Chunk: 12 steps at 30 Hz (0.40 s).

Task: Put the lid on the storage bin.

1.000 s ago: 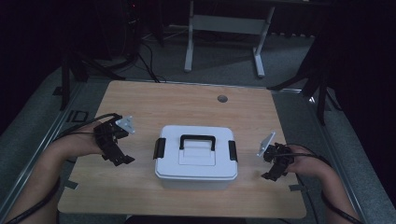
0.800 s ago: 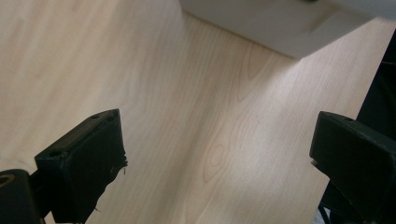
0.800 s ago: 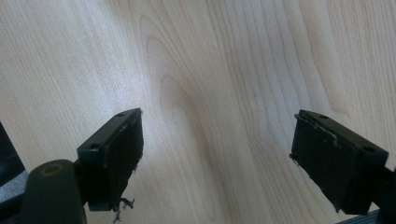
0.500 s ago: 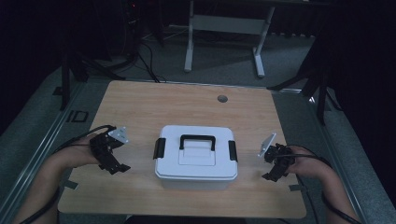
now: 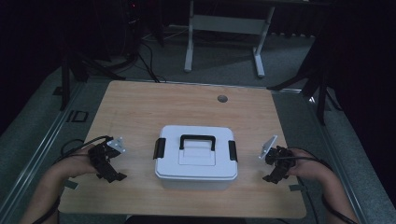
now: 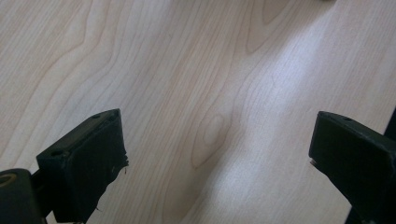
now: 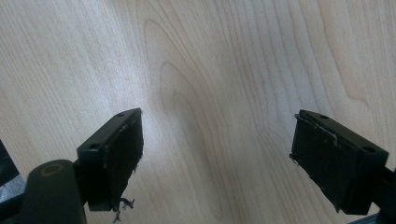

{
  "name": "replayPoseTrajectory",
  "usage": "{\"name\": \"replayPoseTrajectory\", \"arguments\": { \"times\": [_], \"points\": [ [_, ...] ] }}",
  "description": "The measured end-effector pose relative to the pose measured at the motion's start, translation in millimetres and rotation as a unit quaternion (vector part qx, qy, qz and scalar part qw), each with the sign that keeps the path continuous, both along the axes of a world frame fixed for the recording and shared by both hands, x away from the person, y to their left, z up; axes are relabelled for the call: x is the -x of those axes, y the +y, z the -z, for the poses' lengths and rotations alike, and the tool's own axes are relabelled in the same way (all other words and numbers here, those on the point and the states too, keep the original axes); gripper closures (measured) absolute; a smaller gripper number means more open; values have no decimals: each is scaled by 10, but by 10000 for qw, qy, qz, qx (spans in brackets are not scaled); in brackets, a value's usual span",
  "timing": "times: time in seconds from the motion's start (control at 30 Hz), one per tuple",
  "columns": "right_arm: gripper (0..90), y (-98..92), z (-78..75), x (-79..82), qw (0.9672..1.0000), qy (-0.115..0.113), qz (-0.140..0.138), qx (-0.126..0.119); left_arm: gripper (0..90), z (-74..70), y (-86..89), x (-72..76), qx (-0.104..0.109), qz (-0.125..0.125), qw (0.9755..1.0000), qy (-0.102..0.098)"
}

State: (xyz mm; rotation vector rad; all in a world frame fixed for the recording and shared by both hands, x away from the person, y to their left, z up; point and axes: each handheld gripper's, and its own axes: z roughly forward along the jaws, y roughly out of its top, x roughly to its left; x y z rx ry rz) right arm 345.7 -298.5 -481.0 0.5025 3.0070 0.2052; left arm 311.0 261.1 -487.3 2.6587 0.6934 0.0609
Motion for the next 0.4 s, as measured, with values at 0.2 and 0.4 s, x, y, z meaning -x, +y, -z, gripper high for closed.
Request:
{"name": "replayPoseTrajectory", "arguments": {
  "times": [0.2, 0.4],
  "points": [
    [162, -10, 18, 5, 10000, -3, -1, 7, 32, 49, 31, 11, -3, -42, 10000, -16],
    [163, -17, 23, 10, 10000, 15, 19, 37, 32, 129, 42, 33, -114, -22, 9999, 93]
  ]
}}
